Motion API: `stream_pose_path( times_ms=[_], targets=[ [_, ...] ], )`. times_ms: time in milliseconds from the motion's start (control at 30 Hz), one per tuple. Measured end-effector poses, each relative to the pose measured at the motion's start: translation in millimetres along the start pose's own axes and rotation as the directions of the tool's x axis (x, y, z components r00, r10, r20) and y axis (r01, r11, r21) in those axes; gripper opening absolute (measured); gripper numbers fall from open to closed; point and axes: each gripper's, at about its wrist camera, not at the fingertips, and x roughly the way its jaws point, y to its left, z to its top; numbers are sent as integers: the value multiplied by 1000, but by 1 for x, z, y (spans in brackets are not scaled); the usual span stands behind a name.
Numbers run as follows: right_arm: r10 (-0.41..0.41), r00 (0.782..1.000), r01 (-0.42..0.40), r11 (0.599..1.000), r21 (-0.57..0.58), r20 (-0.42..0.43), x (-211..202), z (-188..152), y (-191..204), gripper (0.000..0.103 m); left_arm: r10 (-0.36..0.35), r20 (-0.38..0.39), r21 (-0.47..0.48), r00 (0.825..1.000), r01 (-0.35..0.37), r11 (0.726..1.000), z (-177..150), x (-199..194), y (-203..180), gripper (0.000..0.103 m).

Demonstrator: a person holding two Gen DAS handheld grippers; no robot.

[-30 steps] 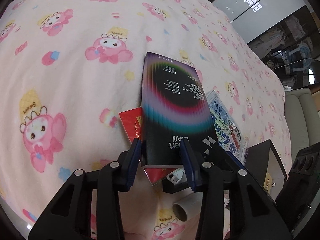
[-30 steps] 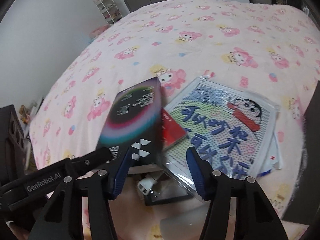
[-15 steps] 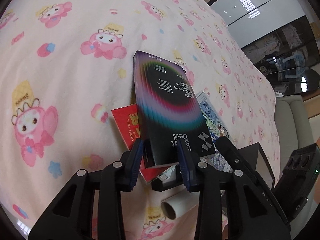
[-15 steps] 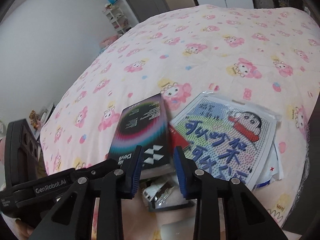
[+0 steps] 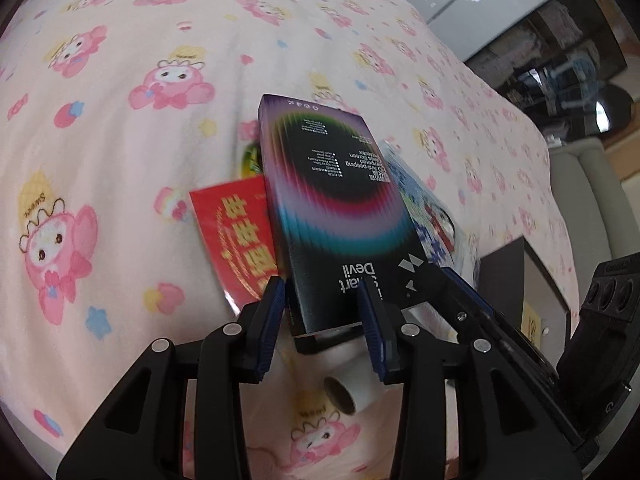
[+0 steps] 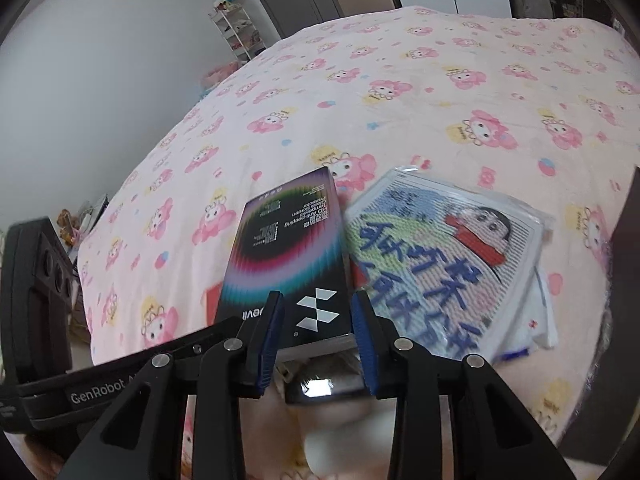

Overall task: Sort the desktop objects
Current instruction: 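Lift the black box from the pile with both tools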

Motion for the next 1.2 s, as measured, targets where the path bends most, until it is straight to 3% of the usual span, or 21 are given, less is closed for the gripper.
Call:
stream_pose_path(
  times_ms=[300,467,700,1000,1067,1133,1200],
  targets=[
    [-58,998,57,996,68,10,-47,-53,-33,31,-26,-133,147,991,45,988,-40,11,-36,38],
    [-22,1000,21,994,103,7,-59,-64,-47,30,-118,-133,58,984,126,990,-33,9,-23,36],
    [-46,999,42,991,124,25,-54,-60,-50,30,-175,-125,-25,977,173,985,-25,18,-13,36],
    [-70,997,73,986,152,-26,-28,-58,-61,31,-132,-171,57,976,143,988,-33,29,-26,40],
    [-73,997,76,987,139,-25,-34,-61,-58,31,-115,-201,98,973,137,986,-39,30,-33,47],
    [-60,997,64,991,119,-44,-41,-69,-54,30,-81,-264,145,961,122,982,-49,35,-42,64],
    [-53,995,59,995,84,-79,-48,-81,-49,30,-43,-275,201,960,101,974,-59,31,-51,60]
  ],
)
